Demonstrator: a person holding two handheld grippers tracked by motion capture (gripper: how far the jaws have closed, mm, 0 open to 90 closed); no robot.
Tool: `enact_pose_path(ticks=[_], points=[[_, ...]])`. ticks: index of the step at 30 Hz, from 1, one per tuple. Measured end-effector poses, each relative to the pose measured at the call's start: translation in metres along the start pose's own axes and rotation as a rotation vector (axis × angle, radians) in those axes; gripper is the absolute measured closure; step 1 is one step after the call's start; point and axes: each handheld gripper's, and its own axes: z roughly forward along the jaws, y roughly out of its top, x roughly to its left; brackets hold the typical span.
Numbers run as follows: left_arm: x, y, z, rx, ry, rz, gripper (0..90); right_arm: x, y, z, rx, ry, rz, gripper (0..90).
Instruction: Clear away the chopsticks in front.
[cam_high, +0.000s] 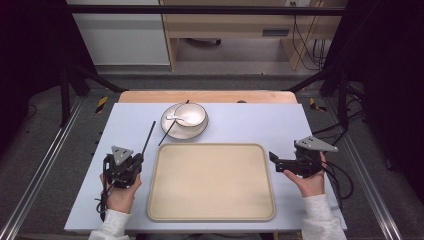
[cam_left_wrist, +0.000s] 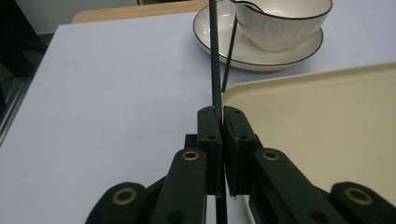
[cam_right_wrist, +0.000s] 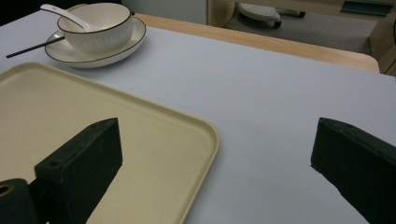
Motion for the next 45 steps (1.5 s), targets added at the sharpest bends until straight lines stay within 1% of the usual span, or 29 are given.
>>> enact_pose_path(ticks=[1, 2, 3, 4, 5, 7, 9, 10, 11, 13, 14, 15, 16, 17, 19, 21, 22, 24, 27, 32, 34, 40, 45], points=[[-0.003, -0.001, -0.002, -0.003, 0.008, -0.008, 85.9, 0.000, 0.000, -0.001, -0.002, -0.002, -0.001, 2.5], [-0.007, -0.002, -0.003, -0.004, 0.007, -0.008, 85.9, 0.001, 0.001, -0.001, -0.006, -0.001, 0.001, 2.6], [-0.011, -0.003, -0.005, -0.001, 0.018, -0.002, 85.9, 0.001, 0.001, -0.002, -0.008, -0.001, 0.000, 2.6], [-0.016, -0.006, -0.007, -0.007, 0.016, -0.017, 85.9, 0.001, 0.002, -0.003, -0.010, 0.002, -0.002, 2.6], [-0.016, -0.006, -0.007, -0.007, 0.016, -0.017, 85.9, 0.001, 0.002, -0.003, -0.010, 0.002, -0.002, 2.6], [-0.022, -0.010, -0.008, -0.011, 0.029, -0.019, 85.9, 0.002, 0.002, -0.003, -0.008, 0.002, -0.004, 2.6], [-0.027, -0.015, -0.007, -0.010, 0.009, -0.038, 85.9, 0.003, 0.001, -0.001, -0.006, 0.004, -0.005, 2.6], [-0.029, -0.017, -0.007, -0.009, 0.012, -0.037, 85.9, 0.003, 0.001, -0.001, -0.006, 0.004, -0.005, 2.6], [-0.031, -0.020, -0.006, -0.010, 0.008, -0.049, 85.9, 0.003, 0.001, 0.000, -0.002, 0.003, -0.011, 2.6], [-0.034, -0.025, -0.004, -0.008, -0.001, -0.067, 85.9, 0.004, 0.001, 0.000, -0.001, 0.006, -0.010, 2.6], [-0.036, -0.028, -0.002, -0.006, 0.006, -0.065, 85.9, 0.004, 0.001, 0.000, 0.001, 0.006, -0.011, 2.6], [-0.038, -0.031, -0.002, 0.000, -0.001, -0.069, 85.9, 0.004, 0.001, 0.001, 0.002, 0.002, -0.012, 2.6], [-0.040, -0.033, -0.001, 0.004, 0.001, -0.067, 85.9, 0.004, 0.000, 0.001, 0.006, 0.001, -0.014, 2.6], [-0.042, -0.035, 0.000, 0.004, 0.011, -0.066, 85.9, 0.004, 0.000, 0.001, 0.006, 0.001, -0.014, 2.6], [-0.044, -0.040, 0.001, 0.011, 0.005, -0.078, 85.9, 0.005, 0.000, 0.002, 0.005, 0.005, -0.012, 2.7], [-0.046, -0.045, 0.003, 0.014, 0.008, -0.084, 85.9, 0.005, 0.000, 0.002, 0.006, 0.005, -0.013, 2.7], [-0.047, -0.048, 0.005, 0.020, 0.000, -0.089, 85.9, 0.005, 0.000, 0.002, 0.008, 0.004, -0.013, 2.8], [-0.049, -0.052, 0.010, 0.036, -0.002, -0.087, 85.9, 0.006, 0.000, 0.004, 0.012, 0.004, -0.022, 2.8], [-0.050, -0.056, 0.016, 0.053, 0.005, -0.087, 85.9, 0.007, -0.001, 0.004, 0.017, 0.005, -0.018, 2.8], [-0.051, -0.060, 0.023, 0.088, 0.024, -0.089, 85.9, 0.008, -0.001, 0.007, 0.026, 0.008, -0.020, 2.8], [-0.052, -0.062, 0.026, 0.095, 0.024, -0.091, 85.9, 0.008, -0.002, 0.008, 0.026, 0.005, -0.026, 2.8], [-0.053, -0.062, 0.029, 0.130, 0.044, -0.075, 85.8, 0.008, -0.002, 0.008, 0.026, 0.003, -0.028, 2.8], [-0.054, -0.061, 0.030, 0.138, 0.052, -0.064, 85.4, 0.008, -0.002, 0.008, 0.027, 0.003, -0.026, 2.8]])
